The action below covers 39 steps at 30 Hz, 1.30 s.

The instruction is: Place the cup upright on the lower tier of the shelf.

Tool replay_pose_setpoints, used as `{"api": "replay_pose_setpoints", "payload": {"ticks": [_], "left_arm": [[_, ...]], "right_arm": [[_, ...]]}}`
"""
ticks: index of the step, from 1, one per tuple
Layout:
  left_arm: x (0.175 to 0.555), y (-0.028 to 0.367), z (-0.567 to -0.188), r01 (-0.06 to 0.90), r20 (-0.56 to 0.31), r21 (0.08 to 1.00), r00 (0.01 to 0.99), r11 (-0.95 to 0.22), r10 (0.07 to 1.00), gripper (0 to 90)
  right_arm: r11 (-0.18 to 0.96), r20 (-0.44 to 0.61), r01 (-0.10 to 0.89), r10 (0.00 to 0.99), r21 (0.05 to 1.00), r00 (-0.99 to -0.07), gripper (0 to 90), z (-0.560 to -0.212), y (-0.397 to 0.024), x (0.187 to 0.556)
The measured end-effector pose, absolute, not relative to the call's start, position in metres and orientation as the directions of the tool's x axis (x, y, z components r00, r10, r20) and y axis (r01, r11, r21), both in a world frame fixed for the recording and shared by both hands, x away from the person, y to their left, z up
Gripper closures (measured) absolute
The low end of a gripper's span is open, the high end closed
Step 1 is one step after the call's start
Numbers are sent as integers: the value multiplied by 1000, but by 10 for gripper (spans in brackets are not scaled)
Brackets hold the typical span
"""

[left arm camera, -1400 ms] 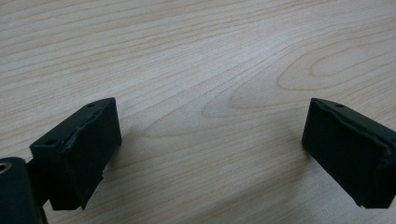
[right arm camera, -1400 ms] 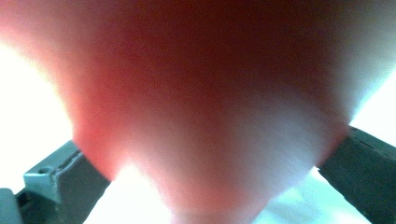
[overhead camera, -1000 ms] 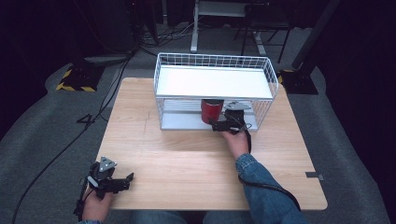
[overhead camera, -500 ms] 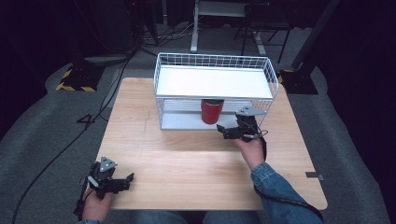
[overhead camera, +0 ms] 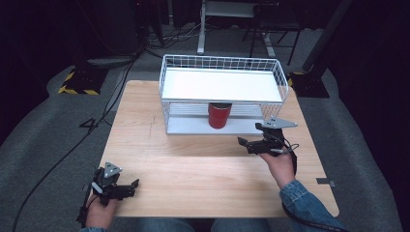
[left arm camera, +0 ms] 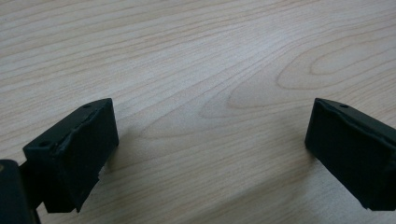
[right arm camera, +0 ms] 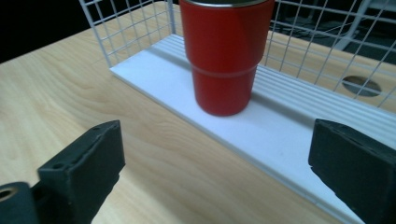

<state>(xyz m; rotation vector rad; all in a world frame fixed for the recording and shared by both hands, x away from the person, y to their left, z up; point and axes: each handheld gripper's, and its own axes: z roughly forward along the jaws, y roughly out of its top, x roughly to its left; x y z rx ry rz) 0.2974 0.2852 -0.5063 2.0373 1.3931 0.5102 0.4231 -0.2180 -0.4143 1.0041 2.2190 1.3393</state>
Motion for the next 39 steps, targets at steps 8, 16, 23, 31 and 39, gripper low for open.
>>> {"api": "replay_pose_setpoints", "payload": {"ticks": [8, 16, 23, 31, 39], "left_arm": [[299, 284, -506, 693, -23, 672, 372, -261, 928, 31], [301, 282, -506, 694, -27, 672, 374, -260, 927, 31], [303, 281, -506, 690, -20, 670, 383, -272, 924, 30], [302, 281, -506, 690, -20, 671, 381, -270, 924, 30], [300, 280, -506, 689, -23, 673, 383, -269, 923, 31]], "right_arm": [[347, 22, 374, 707, 860, -707, 146, -416, -236, 402], [351, 39, 424, 731, 835, -681, 148, -426, -260, 381], [361, 47, 465, 748, 808, -662, 151, -442, -279, 367], [367, 50, 490, 759, 791, -649, 152, -466, -291, 355], [373, 52, 498, 758, 783, -650, 153, -486, -297, 348]]}}
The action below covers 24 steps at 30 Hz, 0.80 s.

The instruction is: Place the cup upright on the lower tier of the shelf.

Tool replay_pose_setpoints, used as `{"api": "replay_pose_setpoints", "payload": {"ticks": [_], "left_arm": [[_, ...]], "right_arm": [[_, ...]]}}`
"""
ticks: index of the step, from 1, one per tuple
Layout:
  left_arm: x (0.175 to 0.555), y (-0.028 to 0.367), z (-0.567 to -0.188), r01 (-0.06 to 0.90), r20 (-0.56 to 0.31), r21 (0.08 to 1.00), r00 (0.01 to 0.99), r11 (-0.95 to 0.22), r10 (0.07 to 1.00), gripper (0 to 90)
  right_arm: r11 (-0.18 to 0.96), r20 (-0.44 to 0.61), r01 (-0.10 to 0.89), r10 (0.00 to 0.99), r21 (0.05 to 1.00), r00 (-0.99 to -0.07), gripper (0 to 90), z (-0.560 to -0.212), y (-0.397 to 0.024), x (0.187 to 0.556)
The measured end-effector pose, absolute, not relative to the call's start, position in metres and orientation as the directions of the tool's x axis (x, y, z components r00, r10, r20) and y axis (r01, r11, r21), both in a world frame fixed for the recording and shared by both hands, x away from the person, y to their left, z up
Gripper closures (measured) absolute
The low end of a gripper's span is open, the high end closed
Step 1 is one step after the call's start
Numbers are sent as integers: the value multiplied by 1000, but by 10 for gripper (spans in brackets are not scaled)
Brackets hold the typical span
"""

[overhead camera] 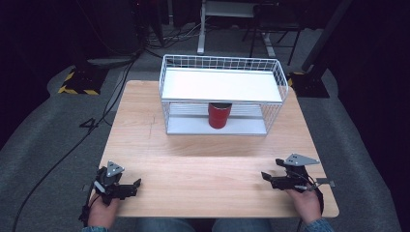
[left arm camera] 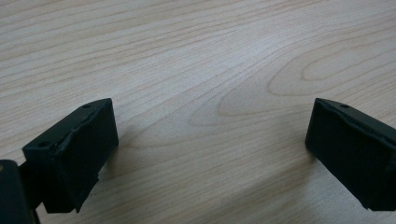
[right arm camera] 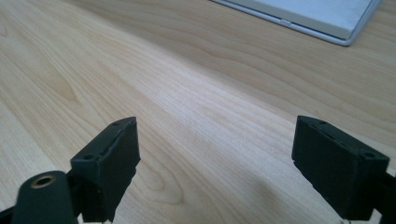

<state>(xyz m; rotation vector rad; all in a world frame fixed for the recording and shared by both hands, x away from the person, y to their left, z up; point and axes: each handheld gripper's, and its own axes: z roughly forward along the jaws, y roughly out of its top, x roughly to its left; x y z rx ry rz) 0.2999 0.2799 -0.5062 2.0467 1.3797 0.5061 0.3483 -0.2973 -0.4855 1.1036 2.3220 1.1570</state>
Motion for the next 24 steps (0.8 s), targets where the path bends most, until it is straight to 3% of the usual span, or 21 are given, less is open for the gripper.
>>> {"api": "replay_pose_setpoints", "payload": {"ticks": [9, 15, 24], "left_arm": [[301, 280, -506, 690, -24, 670, 388, -273, 922, 29], [302, 280, -506, 690, -22, 670, 388, -275, 921, 27], [303, 279, -506, 694, -24, 666, 387, -274, 922, 9]], "right_arm": [[411, 54, 521, 745, 748, -665, 153, -497, -294, 344], [464, -3, 503, 737, 729, -676, 136, -504, -291, 340], [453, -7, 514, 755, 729, -656, 107, -505, -289, 339]]}}
